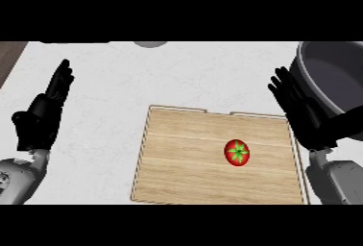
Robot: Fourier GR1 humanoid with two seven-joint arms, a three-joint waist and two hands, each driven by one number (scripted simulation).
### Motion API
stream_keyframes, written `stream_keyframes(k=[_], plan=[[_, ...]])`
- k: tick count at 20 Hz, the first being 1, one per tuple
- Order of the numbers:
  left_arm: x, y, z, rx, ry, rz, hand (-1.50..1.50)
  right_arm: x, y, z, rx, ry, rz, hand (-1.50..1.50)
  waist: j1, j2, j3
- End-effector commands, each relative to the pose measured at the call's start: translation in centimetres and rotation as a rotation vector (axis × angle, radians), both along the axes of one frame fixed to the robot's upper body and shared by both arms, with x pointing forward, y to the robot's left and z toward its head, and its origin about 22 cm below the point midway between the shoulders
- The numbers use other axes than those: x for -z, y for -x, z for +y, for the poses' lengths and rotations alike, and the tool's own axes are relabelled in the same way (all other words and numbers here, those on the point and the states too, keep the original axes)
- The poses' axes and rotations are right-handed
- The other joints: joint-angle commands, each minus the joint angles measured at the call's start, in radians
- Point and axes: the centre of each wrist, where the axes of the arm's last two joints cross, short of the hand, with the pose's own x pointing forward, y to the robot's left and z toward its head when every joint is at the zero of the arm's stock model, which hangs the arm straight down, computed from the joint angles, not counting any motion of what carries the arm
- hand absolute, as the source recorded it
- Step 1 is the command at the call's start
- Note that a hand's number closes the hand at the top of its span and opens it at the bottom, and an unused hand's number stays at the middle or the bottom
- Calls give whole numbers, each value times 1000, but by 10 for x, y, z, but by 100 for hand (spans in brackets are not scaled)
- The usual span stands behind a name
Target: Pick the tomato from the tray and place it in the pot
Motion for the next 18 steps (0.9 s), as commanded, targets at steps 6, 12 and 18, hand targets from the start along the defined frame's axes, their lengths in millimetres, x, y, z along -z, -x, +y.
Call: stream_keyframes(k=[6,12,18], plan=[[-4,-7,12,-111,233,-21,0,-17,-31,-61,91,179,-290,150,25,-42,2],[1,7,-1,-50,303,62,0,65,4,-83,216,434,-399,-150,21,-44,4],[20,5,15,-75,295,36,0,0,-14,-85,48,438,-504,-150,5,-48,1]])
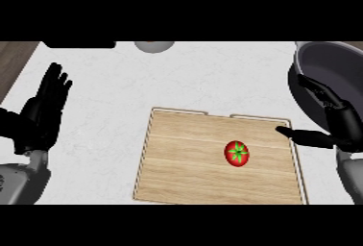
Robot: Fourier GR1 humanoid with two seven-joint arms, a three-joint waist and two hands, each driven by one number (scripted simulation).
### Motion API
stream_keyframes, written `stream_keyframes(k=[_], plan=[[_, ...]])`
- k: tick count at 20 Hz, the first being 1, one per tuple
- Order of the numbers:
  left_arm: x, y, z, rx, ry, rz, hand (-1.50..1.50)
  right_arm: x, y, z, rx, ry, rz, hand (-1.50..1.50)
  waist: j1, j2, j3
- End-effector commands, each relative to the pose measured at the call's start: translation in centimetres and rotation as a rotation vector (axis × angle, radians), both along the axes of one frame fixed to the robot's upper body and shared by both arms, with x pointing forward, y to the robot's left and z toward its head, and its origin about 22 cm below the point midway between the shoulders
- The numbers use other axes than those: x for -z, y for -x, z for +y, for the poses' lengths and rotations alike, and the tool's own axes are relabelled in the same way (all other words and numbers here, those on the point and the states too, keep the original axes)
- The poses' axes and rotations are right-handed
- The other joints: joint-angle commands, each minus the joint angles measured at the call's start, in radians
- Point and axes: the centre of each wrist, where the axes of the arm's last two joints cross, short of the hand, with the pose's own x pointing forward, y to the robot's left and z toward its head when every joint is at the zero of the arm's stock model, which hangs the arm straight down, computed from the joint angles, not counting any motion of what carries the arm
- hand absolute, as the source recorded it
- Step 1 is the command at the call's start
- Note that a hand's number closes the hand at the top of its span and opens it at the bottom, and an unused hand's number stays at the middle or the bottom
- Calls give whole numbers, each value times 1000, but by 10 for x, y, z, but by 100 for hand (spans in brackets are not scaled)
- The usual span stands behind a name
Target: Pick the tomato from the tray and place it in the pot
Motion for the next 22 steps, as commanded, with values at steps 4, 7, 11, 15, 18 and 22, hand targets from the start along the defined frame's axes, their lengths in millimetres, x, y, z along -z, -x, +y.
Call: stream_keyframes(k=[4,7,11,15,18,22], plan=[[1,5,27,-15,6,16,0,-50,17,-6,-150,198,117,-150,-12,-5,-2],[-3,11,6,2,-3,13,0,-72,14,5,-216,389,275,-150,-2,-9,-3],[0,12,4,12,2,5,0,-89,16,38,-253,594,366,-150,1,-7,-4],[6,13,4,8,18,6,0,-95,24,74,-316,735,453,-150,0,-4,-3],[-18,-6,11,-7,23,12,0,-101,21,96,-319,774,515,-150,-2,-2,-1],[8,11,6,-8,5,12,0,-88,30,129,-325,747,568,-150,0,-2,-1]])
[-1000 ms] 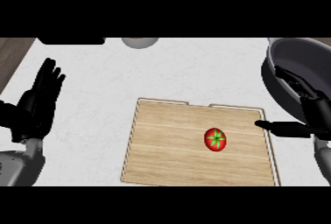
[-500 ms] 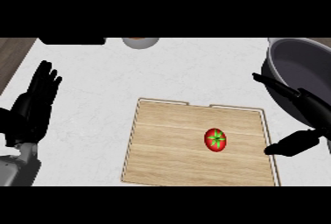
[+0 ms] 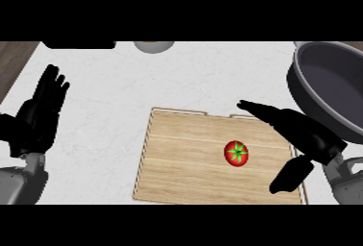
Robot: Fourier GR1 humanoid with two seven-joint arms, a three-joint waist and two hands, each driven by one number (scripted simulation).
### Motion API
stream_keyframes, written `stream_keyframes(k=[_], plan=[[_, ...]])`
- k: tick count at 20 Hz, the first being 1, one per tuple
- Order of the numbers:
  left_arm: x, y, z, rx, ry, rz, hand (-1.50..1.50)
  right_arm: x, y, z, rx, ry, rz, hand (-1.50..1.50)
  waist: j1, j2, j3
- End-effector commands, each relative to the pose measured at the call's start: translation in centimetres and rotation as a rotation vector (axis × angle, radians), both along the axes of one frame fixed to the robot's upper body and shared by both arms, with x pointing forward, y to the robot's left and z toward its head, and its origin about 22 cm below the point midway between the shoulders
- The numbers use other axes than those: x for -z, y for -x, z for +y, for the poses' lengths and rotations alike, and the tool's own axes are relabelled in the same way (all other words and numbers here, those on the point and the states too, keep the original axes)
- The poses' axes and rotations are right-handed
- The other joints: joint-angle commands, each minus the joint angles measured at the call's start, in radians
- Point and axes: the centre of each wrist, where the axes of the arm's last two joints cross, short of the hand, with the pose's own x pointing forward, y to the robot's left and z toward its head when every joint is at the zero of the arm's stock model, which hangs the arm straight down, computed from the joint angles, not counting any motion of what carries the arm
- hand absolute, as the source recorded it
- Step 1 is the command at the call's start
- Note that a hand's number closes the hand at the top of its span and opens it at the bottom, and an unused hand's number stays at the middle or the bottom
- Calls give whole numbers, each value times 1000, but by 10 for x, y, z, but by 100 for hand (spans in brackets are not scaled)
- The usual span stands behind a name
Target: Pick the tomato from the tray and place it in the pot
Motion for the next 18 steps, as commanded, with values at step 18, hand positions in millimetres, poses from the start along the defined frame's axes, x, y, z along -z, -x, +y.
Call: stream_keyframes(k=[18], plan=[[3,1,-4,5,13,-17,0,53,11,37,67,137,63,-150,-2,1,1]])
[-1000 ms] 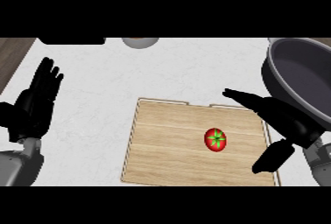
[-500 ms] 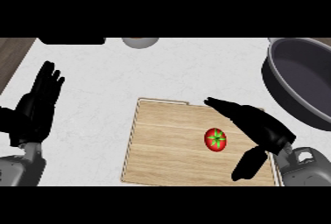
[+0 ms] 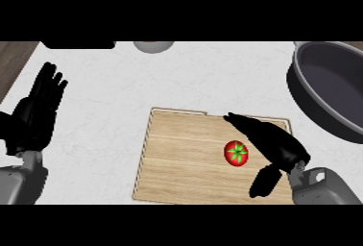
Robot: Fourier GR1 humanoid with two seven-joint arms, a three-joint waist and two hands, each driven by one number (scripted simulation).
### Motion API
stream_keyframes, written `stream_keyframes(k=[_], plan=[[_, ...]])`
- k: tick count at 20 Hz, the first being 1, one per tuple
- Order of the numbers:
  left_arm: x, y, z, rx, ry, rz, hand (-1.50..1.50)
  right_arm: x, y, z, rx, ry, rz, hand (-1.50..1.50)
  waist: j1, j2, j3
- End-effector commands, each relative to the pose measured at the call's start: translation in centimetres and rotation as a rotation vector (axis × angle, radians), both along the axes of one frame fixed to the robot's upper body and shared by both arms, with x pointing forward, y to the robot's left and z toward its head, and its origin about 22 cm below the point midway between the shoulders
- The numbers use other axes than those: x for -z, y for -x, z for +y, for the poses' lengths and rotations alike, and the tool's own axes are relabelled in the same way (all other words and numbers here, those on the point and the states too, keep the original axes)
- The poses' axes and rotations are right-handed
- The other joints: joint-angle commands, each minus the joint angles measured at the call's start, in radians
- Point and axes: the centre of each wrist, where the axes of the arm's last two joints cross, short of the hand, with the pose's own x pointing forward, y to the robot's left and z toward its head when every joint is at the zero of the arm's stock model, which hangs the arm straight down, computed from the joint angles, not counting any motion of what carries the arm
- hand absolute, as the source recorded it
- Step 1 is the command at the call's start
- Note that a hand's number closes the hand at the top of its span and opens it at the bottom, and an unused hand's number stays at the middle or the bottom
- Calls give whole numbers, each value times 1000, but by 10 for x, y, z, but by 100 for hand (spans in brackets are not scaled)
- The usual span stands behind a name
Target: Pick the tomato from the tray and place it in the pot
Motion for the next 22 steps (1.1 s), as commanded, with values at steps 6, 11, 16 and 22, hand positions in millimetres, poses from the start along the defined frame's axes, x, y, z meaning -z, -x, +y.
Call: stream_keyframes(k=[6,11,16,22], plan=[[2,-8,5,2,-11,9,0,42,-4,-1,-16,20,0,-150,0,1,0],[-6,-5,7,13,-5,7,0,60,-3,15,34,34,3,-150,1,0,0],[14,7,-2,8,-9,4,0,54,-30,-1,-2,28,29,-150,3,1,0],[5,7,3,6,-5,2,0,71,-18,8,-130,58,-43,150,3,0,0]])
